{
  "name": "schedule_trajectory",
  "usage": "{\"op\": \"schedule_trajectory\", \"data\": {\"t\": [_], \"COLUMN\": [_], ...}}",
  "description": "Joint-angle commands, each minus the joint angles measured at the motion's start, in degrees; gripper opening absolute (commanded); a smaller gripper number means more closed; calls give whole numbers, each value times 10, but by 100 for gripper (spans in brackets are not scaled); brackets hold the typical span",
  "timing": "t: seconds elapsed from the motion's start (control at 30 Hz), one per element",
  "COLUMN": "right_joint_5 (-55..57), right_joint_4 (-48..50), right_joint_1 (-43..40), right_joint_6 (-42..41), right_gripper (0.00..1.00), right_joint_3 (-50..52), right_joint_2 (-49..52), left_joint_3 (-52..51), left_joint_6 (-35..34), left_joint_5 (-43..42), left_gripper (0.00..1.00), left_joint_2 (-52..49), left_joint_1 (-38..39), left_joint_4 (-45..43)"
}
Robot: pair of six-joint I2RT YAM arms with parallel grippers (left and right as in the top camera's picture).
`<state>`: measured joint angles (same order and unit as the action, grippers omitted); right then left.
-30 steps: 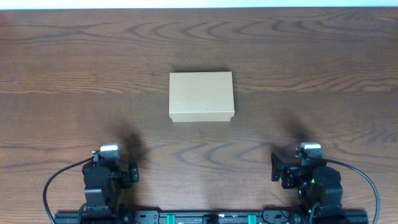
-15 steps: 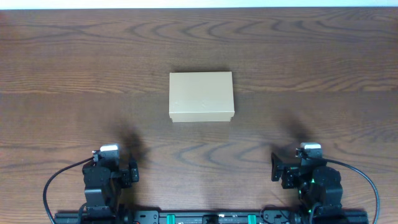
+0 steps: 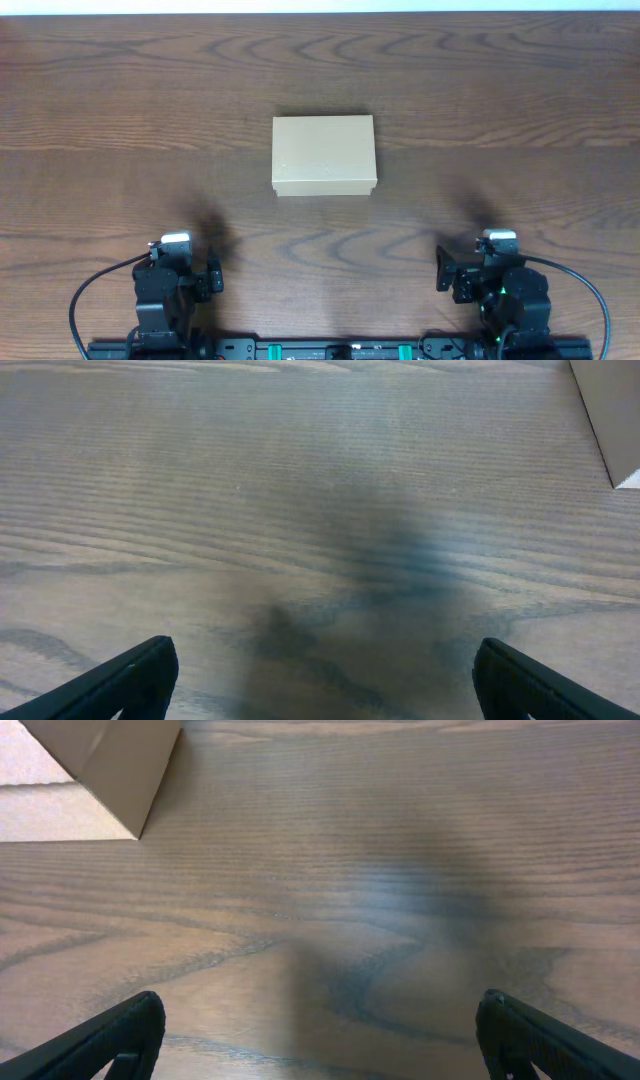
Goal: Pack container
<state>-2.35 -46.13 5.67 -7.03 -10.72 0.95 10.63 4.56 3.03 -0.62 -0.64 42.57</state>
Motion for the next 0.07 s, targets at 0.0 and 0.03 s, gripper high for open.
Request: {"op": "schedule_trajectory", "data": {"t": [0.0, 0.03], "right_joint_5": [0, 0], "right_joint_4": [1, 1], "right_joint_1": [-7, -7], "right_joint_6": [-7, -7], "right_gripper": [99, 99], "right_joint_3": [6, 6], "right_joint_2": [-6, -6], "left_joint_3": [-4, -4], "left_joint_6": [6, 6], "left_joint_5": [3, 3], "left_gripper": [95, 95], "left_joint_2": [4, 4], "left_joint_1": [-1, -1], "left_joint_4": [14, 14]}}
